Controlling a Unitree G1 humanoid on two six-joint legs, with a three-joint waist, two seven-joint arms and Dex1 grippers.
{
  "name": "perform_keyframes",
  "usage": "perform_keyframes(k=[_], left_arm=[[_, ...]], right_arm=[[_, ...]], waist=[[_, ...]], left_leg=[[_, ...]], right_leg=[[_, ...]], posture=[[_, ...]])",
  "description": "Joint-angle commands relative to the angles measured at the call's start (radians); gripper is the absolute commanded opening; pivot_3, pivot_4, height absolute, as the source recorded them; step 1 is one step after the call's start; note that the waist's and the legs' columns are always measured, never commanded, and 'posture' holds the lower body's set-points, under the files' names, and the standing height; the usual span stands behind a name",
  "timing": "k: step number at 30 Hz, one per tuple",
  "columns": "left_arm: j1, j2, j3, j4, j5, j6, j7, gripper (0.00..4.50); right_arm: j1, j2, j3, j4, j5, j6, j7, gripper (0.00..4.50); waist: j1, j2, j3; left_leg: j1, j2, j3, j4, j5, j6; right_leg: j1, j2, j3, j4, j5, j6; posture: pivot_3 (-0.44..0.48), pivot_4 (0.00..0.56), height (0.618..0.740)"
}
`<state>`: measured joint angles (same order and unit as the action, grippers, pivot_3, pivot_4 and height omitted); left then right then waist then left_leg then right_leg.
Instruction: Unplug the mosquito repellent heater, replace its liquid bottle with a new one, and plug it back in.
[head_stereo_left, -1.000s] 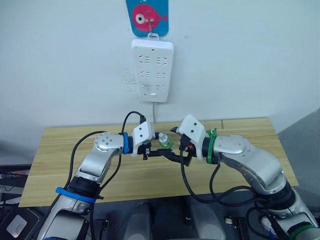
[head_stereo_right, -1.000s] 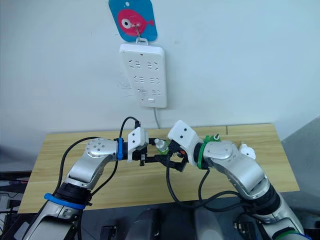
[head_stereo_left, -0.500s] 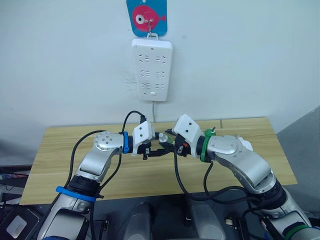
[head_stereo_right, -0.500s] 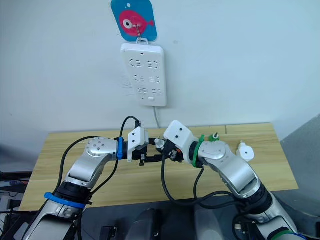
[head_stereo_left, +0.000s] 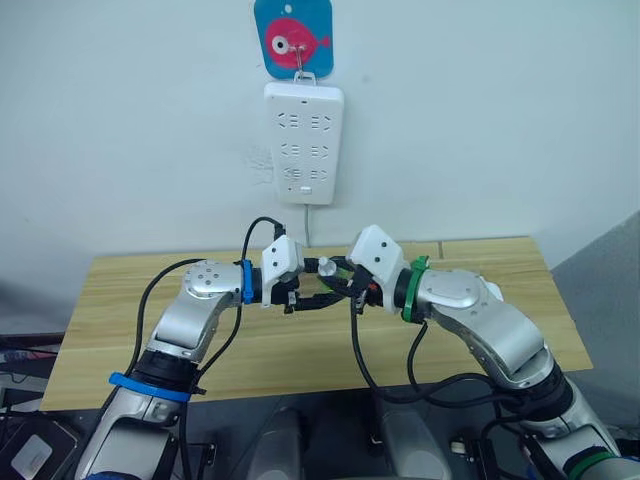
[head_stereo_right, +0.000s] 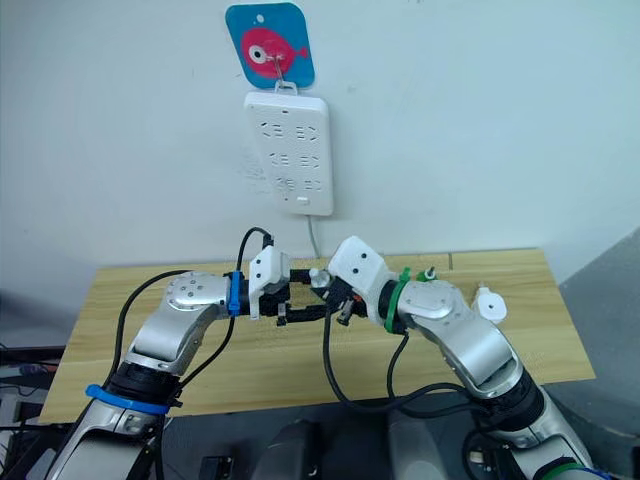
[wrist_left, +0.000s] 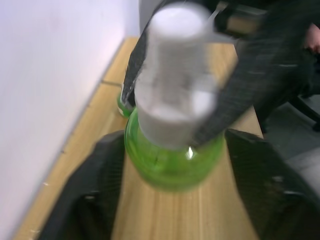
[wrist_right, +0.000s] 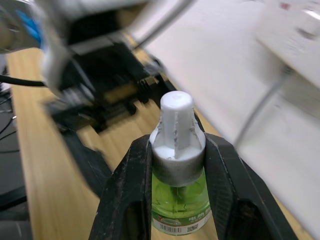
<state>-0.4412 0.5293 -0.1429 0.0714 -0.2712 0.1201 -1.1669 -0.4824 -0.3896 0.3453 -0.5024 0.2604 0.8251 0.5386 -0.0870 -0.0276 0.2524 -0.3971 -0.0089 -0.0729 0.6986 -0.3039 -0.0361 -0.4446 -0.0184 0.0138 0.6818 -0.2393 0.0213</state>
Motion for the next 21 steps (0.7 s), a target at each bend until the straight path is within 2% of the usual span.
perform_keyframes(k=[1,4,12,21], left_arm=[[0.009,0.004,0.036,-0.021,-0.054,0.033,-0.003,4.31],[0.009,-0.013,0.047,-0.049,-0.093,0.088,0.007,4.32],[-0.025,-0.091,0.042,-0.056,-0.095,0.16,0.111,4.32],[-0.028,-0.104,0.043,-0.075,-0.132,0.226,0.111,4.32]], right_arm=[[0.006,0.014,-0.081,-0.06,0.047,0.018,-0.008,1.06],[0.014,0.014,-0.11,-0.069,0.069,0.042,-0.011,1.06],[0.008,0.038,-0.123,-0.086,0.098,0.076,-0.037,1.06],[0.002,0.065,-0.149,-0.091,0.127,0.098,-0.057,1.06]], waist=[[0.0,0.0,-0.006],[-0.001,0.001,-0.019],[-0.003,0.001,-0.041],[-0.009,0.001,-0.055]], left_leg=[[0.0,0.0,0.0,0.0,0.0,0.0],[0.0,0.0,0.0,0.0,0.0,0.001],[0.004,0.0,0.0,0.0,-0.001,0.003],[0.006,0.0,0.001,0.0,-0.001,0.003]], right_leg=[[0.0,0.0,0.0,0.0,0.0,0.0],[0.0,0.0,0.0,0.0,0.0,0.0],[0.004,0.0,0.0,0.0,0.0,0.0],[0.005,0.001,0.001,0.002,0.0,0.0]], posture=[[-0.171,0.157,0.73],[-0.17,0.151,0.73],[-0.174,0.137,0.73],[-0.179,0.133,0.73]])
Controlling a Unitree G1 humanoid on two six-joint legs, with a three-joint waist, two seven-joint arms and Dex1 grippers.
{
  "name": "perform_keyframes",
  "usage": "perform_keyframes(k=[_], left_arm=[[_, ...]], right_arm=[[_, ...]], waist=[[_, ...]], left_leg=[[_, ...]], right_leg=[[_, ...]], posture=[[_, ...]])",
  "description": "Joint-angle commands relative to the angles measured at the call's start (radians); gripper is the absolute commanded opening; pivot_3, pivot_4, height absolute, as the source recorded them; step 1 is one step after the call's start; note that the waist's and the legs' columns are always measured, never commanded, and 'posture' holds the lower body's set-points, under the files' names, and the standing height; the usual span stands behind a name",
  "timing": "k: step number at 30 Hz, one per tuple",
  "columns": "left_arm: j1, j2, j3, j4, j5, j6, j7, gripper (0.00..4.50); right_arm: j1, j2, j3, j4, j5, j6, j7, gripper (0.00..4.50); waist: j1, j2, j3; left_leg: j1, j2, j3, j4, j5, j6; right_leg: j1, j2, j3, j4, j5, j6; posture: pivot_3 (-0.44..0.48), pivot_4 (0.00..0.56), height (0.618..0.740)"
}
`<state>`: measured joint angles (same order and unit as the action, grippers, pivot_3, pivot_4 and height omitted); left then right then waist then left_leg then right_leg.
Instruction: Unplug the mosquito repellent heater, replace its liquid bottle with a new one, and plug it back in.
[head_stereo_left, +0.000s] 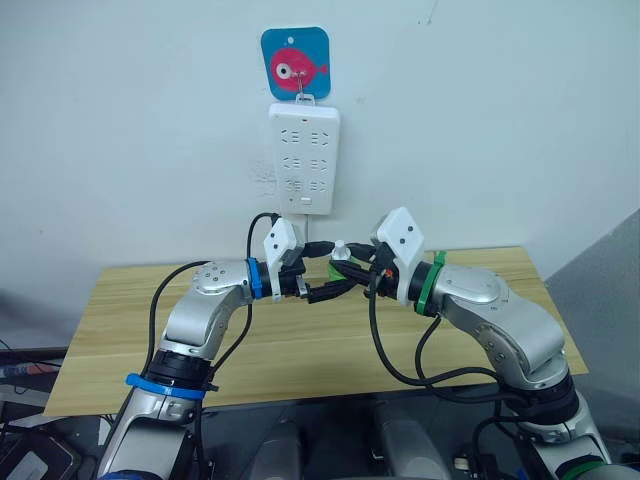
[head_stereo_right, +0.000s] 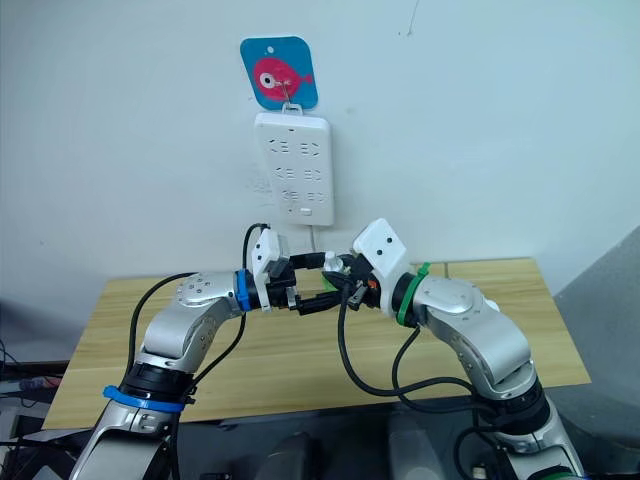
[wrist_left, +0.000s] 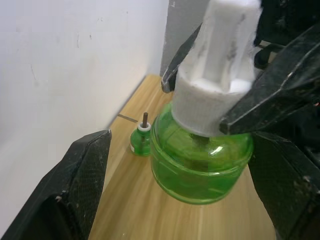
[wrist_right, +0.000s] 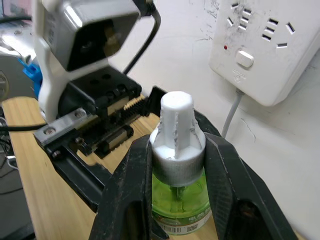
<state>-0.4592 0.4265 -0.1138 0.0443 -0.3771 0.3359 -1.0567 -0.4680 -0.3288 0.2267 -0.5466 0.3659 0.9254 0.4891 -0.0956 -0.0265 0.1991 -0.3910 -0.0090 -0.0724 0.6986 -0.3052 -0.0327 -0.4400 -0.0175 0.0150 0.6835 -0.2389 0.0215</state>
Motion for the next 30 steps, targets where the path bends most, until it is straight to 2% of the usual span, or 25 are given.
perform_keyframes(k=[1,5,8,13,18,21,24,27,30], left_arm=[[-0.01,0.0,0.016,-0.05,-0.03,0.016,0.002,4.32],[-0.017,-0.005,0.021,-0.051,-0.047,0.033,0.006,4.32],[-0.023,-0.016,0.024,-0.051,-0.058,0.037,0.011,3.73],[-0.015,-0.011,0.012,-0.054,-0.054,0.023,0.002,2.29],[-0.005,0.022,0.012,-0.069,-0.057,0.021,-0.035,2.27],[-0.006,0.048,0.013,-0.082,-0.071,0.034,-0.067,2.27],[-0.015,0.103,0.012,-0.102,-0.093,0.053,-0.141,2.27],[-0.02,0.129,0.004,-0.103,-0.097,0.045,-0.181,2.27],[-0.02,0.126,-0.004,-0.105,-0.092,0.027,-0.191,2.27]], right_arm=[[-0.012,0.003,-0.033,-0.047,0.024,0.0,-0.009,1.06],[-0.013,0.0,-0.036,-0.047,0.033,0.002,-0.015,1.06],[-0.013,0.003,-0.032,-0.045,0.033,0.001,-0.018,1.06],[-0.011,0.01,-0.03,-0.039,0.033,-0.004,-0.024,1.06],[-0.01,0.011,-0.053,-0.03,0.072,-0.009,0.01,1.06],[-0.026,-0.026,-0.05,-0.012,0.121,-0.047,0.114,1.06],[-0.089,-0.165,-0.007,0.056,0.15,-0.166,0.41,1.06],[-0.174,-0.269,0.033,0.166,0.141,-0.262,0.63,1.06],[-0.226,-0.3,0.048,0.233,0.138,-0.292,0.705,1.06]], waist=[[-0.001,0.0,-0.003],[-0.003,0.0,-0.007],[-0.004,0.0,-0.008],[-0.006,0.002,-0.011],[-0.012,0.003,-0.013],[-0.013,0.003,-0.013],[-0.013,0.003,-0.013],[-0.011,0.003,-0.013],[-0.004,0.003,-0.013]], left_leg=[[0.0,0.0,0.0,0.0,0.0,0.0],[0.0,0.0,0.0,0.0,0.0,0.0],[0.0,0.0,0.0,0.0,0.0,0.0],[0.001,0.0,0.0,0.0,0.0,0.0],[0.001,0.0,0.0,0.0,0.0,0.0],[0.001,0.0,0.0,0.0,0.0,0.0],[0.001,-0.001,0.0,0.0,0.0,0.0],[0.007,-0.001,0.001,-0.001,0.0,0.001],[0.013,0.001,0.0,-0.002,0.0,0.001]], right_leg=[[0.0,0.0,0.0,0.0,0.0,0.0],[0.0,0.0,0.0,0.0,0.0,0.0],[0.0,0.0,0.0,0.0,0.0,0.0],[0.0,0.0,0.0,0.0,0.0,0.0],[0.0,0.0,0.001,0.001,0.0,0.0],[0.001,0.0,0.0,0.001,0.0,0.0],[0.001,0.0,0.0,0.0,0.0,0.0],[0.007,0.001,-0.001,-0.002,0.0,0.0],[0.014,0.003,-0.001,-0.004,0.0,0.0]], posture=[[-0.179,0.133,0.73],[-0.178,0.133,0.73],[-0.177,0.133,0.73],[-0.176,0.131,0.73],[-0.164,0.129,0.73],[-0.159,0.13,0.73],[-0.141,0.134,0.73],[-0.105,0.132,0.73],[-0.095,0.135,0.73]])
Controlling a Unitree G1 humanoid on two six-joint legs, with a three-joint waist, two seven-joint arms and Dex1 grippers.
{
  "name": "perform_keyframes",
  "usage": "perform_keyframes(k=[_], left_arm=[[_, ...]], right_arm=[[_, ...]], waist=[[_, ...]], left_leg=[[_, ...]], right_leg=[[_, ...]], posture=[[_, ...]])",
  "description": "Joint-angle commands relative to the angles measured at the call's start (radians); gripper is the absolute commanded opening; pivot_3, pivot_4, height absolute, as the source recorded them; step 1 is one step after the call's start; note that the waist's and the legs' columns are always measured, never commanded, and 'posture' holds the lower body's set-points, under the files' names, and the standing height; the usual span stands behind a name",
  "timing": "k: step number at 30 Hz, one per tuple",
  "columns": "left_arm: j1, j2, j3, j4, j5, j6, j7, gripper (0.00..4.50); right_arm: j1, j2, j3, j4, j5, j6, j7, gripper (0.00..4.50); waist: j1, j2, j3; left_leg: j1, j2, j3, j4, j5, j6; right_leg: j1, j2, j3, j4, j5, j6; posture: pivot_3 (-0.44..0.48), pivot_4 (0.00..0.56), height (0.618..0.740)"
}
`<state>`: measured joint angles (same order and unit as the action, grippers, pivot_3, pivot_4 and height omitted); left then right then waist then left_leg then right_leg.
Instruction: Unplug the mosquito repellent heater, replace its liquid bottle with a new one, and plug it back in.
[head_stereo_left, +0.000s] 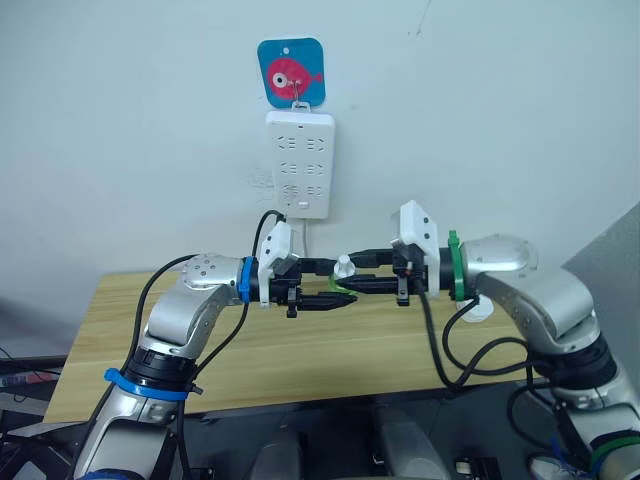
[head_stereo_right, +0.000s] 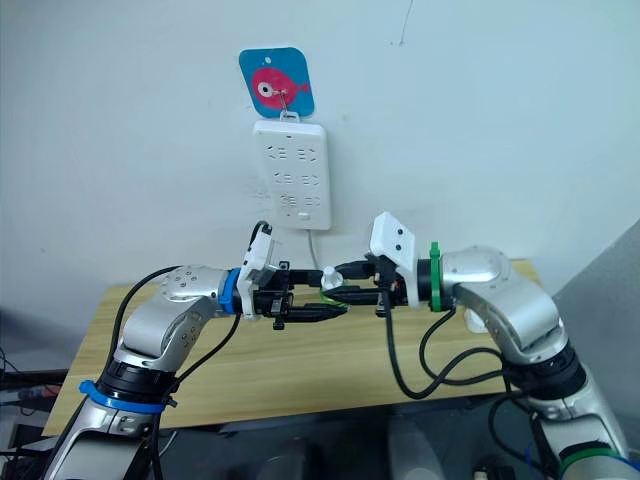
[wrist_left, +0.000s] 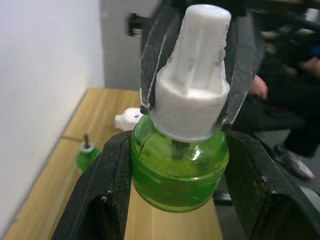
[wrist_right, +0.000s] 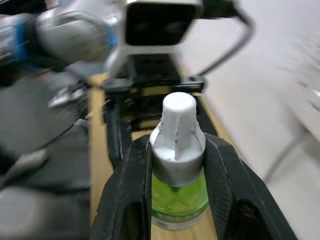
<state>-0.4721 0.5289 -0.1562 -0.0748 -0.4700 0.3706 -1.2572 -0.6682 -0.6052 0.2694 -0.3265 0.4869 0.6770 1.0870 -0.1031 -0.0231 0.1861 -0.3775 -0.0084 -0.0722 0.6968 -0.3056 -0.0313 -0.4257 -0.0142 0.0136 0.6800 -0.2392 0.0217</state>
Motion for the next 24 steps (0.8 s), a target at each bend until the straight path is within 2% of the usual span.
perform_keyframes(k=[1,8,12,16,20,24], left_arm=[[-0.005,0.021,0.037,0.008,-0.002,-0.007,0.013,2.27],[0.023,-0.012,0.047,-0.012,-0.004,-0.014,0.077,2.27],[0.058,-0.049,0.07,-0.016,0.008,-0.028,0.168,2.27],[0.084,-0.107,0.087,-0.011,0.048,-0.081,0.277,2.27],[0.099,-0.149,0.072,-0.024,0.08,-0.12,0.338,2.27],[0.099,-0.174,0.049,-0.035,0.094,-0.127,0.361,2.27]], right_arm=[[-0.03,-0.026,-0.003,0.022,0.027,-0.043,0.116,1.06],[0.0,-0.07,-0.097,0.039,-0.036,-0.095,0.024,3.45],[0.117,-0.128,-0.217,-0.077,-0.006,-0.044,-0.059,3.49],[0.28,-0.083,-0.287,-0.297,0.013,0.042,-0.25,3.49],[0.345,0.119,-0.189,-0.451,-0.083,0.118,-0.578,3.49],[0.29,0.244,-0.019,-0.42,-0.225,0.118,-0.746,3.49]], waist=[[0.005,0.0,0.0],[0.017,0.0,0.0],[0.024,0.0,0.0],[0.03,0.0,0.0],[0.016,0.002,-0.001],[0.013,0.003,-0.002]], left_leg=[[0.001,0.0,0.0,0.0,0.0,0.0],[0.001,0.0,-0.001,0.0,0.0,0.0],[0.001,-0.001,-0.001,0.0,0.0,0.0],[-0.001,0.0,-0.002,0.0,0.0,0.0],[0.003,0.001,0.0,0.0,0.0,-0.001],[0.005,0.001,-0.001,0.0,0.0,-0.001]], right_leg=[[0.001,0.0,0.0,0.0,0.0,0.0],[0.001,0.0,0.002,0.0,0.0,0.0],[0.001,-0.002,0.002,0.0,0.0,0.0],[0.001,-0.002,0.001,0.0,0.0,0.0],[0.002,-0.001,0.003,0.002,0.0,0.0],[0.005,0.001,0.003,0.001,0.0,0.0]], posture=[[-0.095,0.135,0.73],[-0.134,0.138,0.73],[-0.142,0.142,0.73],[-0.148,0.143,0.73],[-0.175,0.147,0.73],[-0.188,0.146,0.73]])
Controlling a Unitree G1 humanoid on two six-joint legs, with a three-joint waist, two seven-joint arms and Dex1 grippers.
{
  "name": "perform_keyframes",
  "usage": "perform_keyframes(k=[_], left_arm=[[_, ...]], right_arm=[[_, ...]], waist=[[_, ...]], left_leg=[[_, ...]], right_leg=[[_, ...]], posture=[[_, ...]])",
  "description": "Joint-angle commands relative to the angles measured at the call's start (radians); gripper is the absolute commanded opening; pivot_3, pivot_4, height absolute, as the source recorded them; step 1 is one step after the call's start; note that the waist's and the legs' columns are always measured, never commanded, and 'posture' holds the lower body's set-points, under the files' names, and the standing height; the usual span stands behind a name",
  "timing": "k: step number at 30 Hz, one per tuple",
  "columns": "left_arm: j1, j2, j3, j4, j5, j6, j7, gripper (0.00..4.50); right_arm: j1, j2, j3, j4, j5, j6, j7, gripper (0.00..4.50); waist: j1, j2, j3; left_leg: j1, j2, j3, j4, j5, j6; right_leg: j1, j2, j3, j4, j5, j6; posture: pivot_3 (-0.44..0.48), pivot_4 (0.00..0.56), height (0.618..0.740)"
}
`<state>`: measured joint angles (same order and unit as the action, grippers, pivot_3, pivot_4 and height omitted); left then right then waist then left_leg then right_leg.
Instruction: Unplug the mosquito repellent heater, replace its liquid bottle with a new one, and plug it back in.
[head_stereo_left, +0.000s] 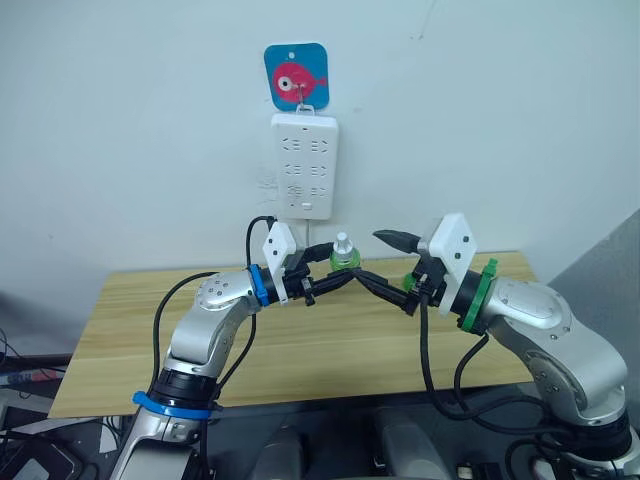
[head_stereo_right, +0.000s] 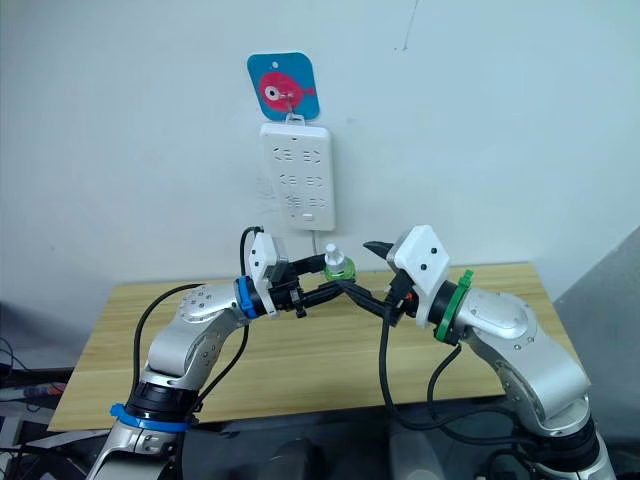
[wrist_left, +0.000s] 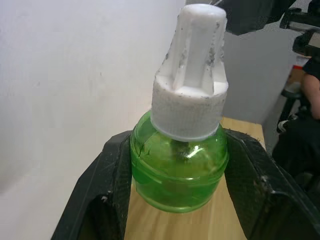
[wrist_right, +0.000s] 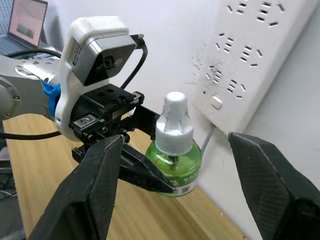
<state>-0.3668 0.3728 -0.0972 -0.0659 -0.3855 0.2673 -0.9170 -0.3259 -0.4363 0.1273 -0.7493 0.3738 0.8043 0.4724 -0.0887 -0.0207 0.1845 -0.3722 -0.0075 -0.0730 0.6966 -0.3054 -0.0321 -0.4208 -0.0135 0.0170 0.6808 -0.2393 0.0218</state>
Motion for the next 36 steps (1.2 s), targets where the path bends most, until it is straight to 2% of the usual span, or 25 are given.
perform_keyframes(k=[1,7,8,10,15,18,19,23,25,27,29,32,33,34,36], left_arm=[[-0.008,-0.02,-0.015,-0.047,0.012,-0.025,0.022,2.27],[-0.023,-0.025,-0.026,-0.06,0.014,-0.017,0.029,2.27],[-0.024,-0.025,-0.025,-0.063,0.012,-0.013,0.031,2.27],[-0.025,-0.024,-0.024,-0.069,0.009,-0.008,0.035,2.27],[-0.028,-0.02,-0.018,-0.077,0.006,0.001,0.043,2.27],[-0.024,-0.013,-0.015,-0.089,0.001,0.015,0.041,2.27],[-0.018,-0.001,-0.018,-0.104,-0.017,0.03,0.016,2.27],[0.004,0.08,-0.04,-0.164,-0.081,0.054,-0.14,2.27],[0.011,0.139,-0.06,-0.174,-0.093,0.043,-0.24,2.27],[0.013,0.168,-0.071,-0.174,-0.099,0.034,-0.291,2.27],[0.014,0.17,-0.071,-0.173,-0.099,0.026,-0.298,2.27],[0.02,0.155,-0.065,-0.178,-0.096,0.022,-0.274,2.27],[0.023,0.149,-0.063,-0.181,-0.095,0.022,-0.262,2.27],[0.028,0.143,-0.06,-0.183,-0.095,0.026,-0.25,2.27],[0.037,0.137,-0.058,-0.19,-0.097,0.033,-0.233,2.27]], right_arm=[[-0.06,0.091,0.146,0.012,-0.132,-0.008,-0.15,3.49],[-0.07,0.145,0.176,0.061,-0.148,-0.012,-0.166,3.49],[-0.074,0.148,0.176,0.072,-0.15,-0.015,-0.164,3.32],[-0.077,0.155,0.172,0.083,-0.145,-0.015,-0.156,2.93],[-0.076,0.165,0.153,0.091,-0.12,-0.013,-0.126,1.09],[-0.072,0.154,0.134,0.083,-0.084,-0.021,-0.082,1.08],[-0.079,0.128,0.126,0.087,-0.061,-0.044,-0.026,1.08],[-0.18,-0.067,0.123,0.199,0.041,-0.187,0.38,1.08],[-0.3,-0.153,0.151,0.331,0.073,-0.231,0.613,1.08],[-0.371,-0.195,0.178,0.419,0.088,-0.25,0.749,1.08],[-0.414,-0.205,0.192,0.475,0.1,-0.239,0.808,1.08],[-0.443,-0.198,0.178,0.501,0.132,-0.183,0.82,1.08],[-0.443,-0.196,0.164,0.505,0.135,-0.18,0.808,1.64],[-0.437,-0.204,0.147,0.507,0.128,-0.186,0.793,1.81],[-0.421,-0.222,0.116,0.509,0.105,-0.206,0.758,2.46]], waist=[[-0.002,0.0,0.0],[0.0,0.001,0.0],[-0.001,0.001,0.0],[-0.001,0.001,0.0],[-0.002,0.001,0.0],[-0.001,0.001,0.0],[-0.001,0.001,0.0],[-0.003,0.001,0.0],[-0.005,0.001,0.0],[-0.007,0.001,0.0],[-0.007,0.001,0.0],[0.0,0.001,0.0],[0.001,0.001,0.0],[0.002,0.001,0.0],[0.003,0.001,0.0]], left_leg=[[0.0,0.0,0.001,0.0,0.0,0.0],[-0.001,-0.001,0.0,0.0,0.0,0.0],[-0.001,-0.001,0.0,0.0,0.0,0.0],[-0.001,0.0,0.0,0.0,0.0,0.0],[-0.001,0.0,0.0,-0.001,0.0,0.0],[-0.001,0.0,0.0,-0.001,0.0,0.0],[-0.001,0.0,0.0,-0.001,0.0,0.0],[0.001,0.0,0.001,-0.001,0.0,0.001],[0.002,0.0,0.002,-0.001,0.0,0.001],[0.005,0.001,0.004,-0.002,0.0,0.001],[0.007,0.002,0.004,-0.004,-0.001,0.001],[0.005,0.002,0.002,-0.005,-0.001,0.001],[0.005,0.002,0.003,-0.004,-0.001,0.001],[0.004,0.002,0.002,-0.004,-0.001,0.001],[0.004,0.002,0.003,-0.004,-0.001,0.001]], right_leg=[[-0.001,0.0,0.0,0.0,0.0,0.0],[0.0,0.0,0.0,-0.001,0.0,0.0],[0.0,0.0,0.0,-0.001,0.0,0.0],[0.0,0.0,0.0,-0.001,0.0,0.0],[0.0,0.001,0.0,-0.001,0.0,0.0],[0.0,0.001,0.0,-0.001,0.0,0.0],[0.0,0.001,-0.001,-0.001,0.0,0.0],[0.0,0.005,-0.002,-0.001,0.0,0.0],[0.001,0.007,-0.001,-0.002,0.0,0.0],[0.003,0.008,0.0,-0.002,-0.001,-0.001],[0.003,0.009,-0.001,-0.002,-0.001,-0.001],[0.002,0.009,-0.001,-0.002,-0.001,-0.001],[0.002,0.008,0.0,-0.002,-0.001,-0.001],[0.001,0.005,0.0,-0.002,-0.001,-0.001],[0.002,0.002,0.0,-0.002,-0.001,-0.001]], posture=[[-0.188,0.146,0.73],[-0.18,0.142,0.73],[-0.18,0.142,0.73],[-0.173,0.136,0.73],[-0.17,0.136,0.73],[-0.164,0.133,0.73],[-0.164,0.133,0.73],[-0.157,0.135,0.73],[-0.148,0.133,0.73],[-0.142,0.133,0.73],[-0.129,0.129,0.73],[-0.122,0.131,0.73],[-0.125,0.136,0.73],[-0.128,0.142,0.73],[-0.131,0.145,0.73]])
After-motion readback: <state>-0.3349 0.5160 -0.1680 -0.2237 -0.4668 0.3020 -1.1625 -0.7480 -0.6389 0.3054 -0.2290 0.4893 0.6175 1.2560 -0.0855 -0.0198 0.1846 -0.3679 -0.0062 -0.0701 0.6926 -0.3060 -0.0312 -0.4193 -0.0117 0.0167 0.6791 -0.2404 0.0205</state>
